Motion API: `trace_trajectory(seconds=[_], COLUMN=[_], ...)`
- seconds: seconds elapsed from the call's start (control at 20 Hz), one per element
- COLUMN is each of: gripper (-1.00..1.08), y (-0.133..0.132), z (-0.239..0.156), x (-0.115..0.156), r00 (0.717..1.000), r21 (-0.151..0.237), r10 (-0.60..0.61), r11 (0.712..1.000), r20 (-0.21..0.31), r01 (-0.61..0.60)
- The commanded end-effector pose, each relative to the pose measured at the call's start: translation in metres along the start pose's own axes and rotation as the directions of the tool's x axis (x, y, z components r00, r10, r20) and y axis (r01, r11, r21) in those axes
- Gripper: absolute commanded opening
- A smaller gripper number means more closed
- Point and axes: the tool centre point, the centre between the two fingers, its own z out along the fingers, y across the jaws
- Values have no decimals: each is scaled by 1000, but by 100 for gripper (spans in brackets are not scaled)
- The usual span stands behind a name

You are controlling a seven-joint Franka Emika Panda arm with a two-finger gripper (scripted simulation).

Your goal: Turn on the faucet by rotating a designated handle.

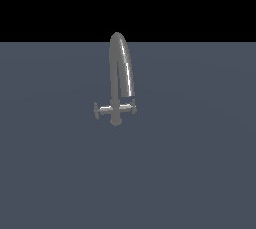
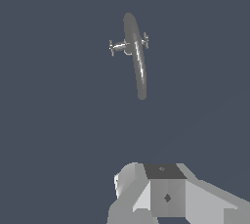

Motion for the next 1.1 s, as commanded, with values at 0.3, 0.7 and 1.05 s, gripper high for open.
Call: trace_trajectory(seconds=[0.3,0.7,1.05], gripper=[-1,26,50], y=[-4,-31,-131], z=[106,188,242], x=[2,31,89], r00=[960,951,975], r21=[-74,-78,-112], r10=[-26,44,-38], r11=[996,997,992], r20=[278,305,220], r01=[48,-21,64])
